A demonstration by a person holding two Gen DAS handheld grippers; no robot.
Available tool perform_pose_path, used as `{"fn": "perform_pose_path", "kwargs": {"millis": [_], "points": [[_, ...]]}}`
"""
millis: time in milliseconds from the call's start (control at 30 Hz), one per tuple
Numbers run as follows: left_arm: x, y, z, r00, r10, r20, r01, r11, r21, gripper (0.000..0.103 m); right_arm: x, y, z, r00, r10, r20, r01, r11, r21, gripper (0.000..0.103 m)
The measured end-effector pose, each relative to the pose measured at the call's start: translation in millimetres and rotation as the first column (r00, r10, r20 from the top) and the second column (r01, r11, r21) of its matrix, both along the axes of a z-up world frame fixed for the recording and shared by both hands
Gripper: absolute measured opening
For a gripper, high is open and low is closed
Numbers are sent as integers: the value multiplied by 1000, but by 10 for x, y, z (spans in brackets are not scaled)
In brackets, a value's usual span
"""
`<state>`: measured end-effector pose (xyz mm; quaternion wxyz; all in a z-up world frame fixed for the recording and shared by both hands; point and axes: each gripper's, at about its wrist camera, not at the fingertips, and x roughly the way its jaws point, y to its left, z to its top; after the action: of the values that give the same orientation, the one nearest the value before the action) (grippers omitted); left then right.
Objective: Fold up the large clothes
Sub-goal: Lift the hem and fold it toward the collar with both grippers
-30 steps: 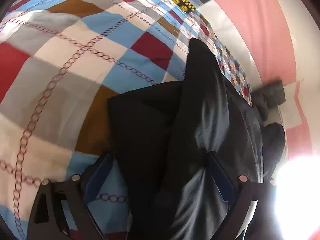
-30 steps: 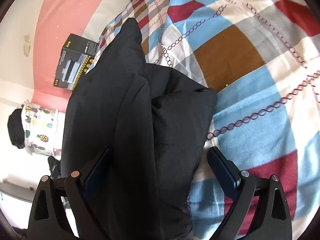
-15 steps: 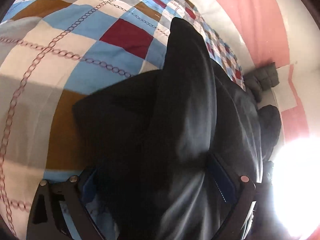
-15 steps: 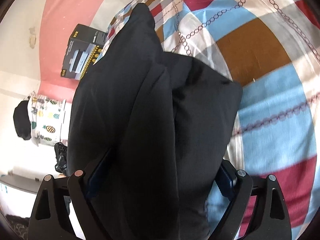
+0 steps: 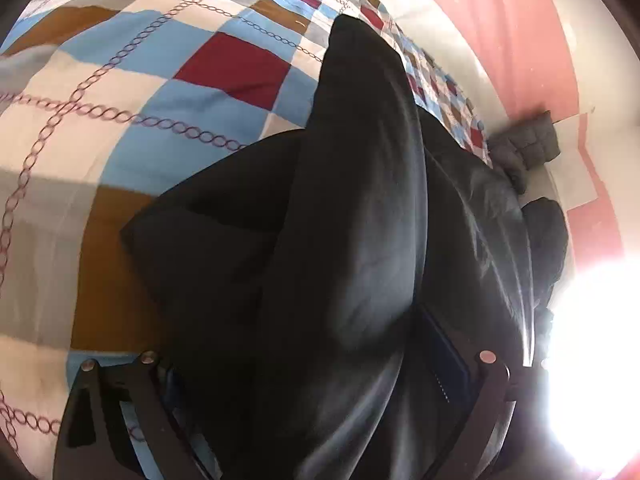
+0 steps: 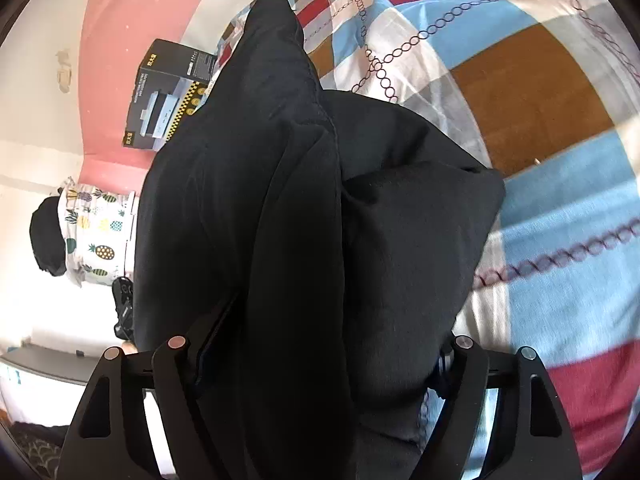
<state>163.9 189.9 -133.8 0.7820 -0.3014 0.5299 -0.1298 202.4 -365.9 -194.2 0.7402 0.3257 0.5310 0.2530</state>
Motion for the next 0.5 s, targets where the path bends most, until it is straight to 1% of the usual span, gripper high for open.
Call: {"fn": "perform_pose_path", "kwargs": {"millis": [100,133,167,200,267,300,333,367,433,500], "points": [[-5,-20,21,1000,6,3,-6,1000,22,97,-1,3,-8,1000,-5,-6,5,1000,-8,73],[-24,-20,35,1000,14,6,-14,999,32,94,-15,7,7,1000,-7,-3,7,1000,-16,71],[-70,-23,58,1000,23,8,-23,999,49,86,-29,15,30,1000,-8,2,8,1000,-21,64],[-113,-38,91,1000,29,13,-29,997,66,81,-52,34,77,1000,-11,10,12,999,-32,57],[-185,-120,208,999,29,28,-32,990,134,62,-81,103,200,1000,-13,26,15,997,-79,50],[-217,-171,291,999,24,38,-31,984,178,57,-98,131,270,999,-11,36,15,994,-106,46],[-239,-189,352,999,24,42,-32,977,210,49,-109,143,321,999,-12,42,17,992,-122,44],[-256,-210,425,999,26,44,-36,971,236,43,-133,158,401,999,-16,52,23,990,-141,41],[-287,-249,603,998,33,57,-47,962,268,38,-193,168,565,996,-22,81,35,986,-164,38],[-335,-267,784,995,31,92,-55,962,267,36,-262,150,717,993,-31,114,49,986,-157,37]]}}
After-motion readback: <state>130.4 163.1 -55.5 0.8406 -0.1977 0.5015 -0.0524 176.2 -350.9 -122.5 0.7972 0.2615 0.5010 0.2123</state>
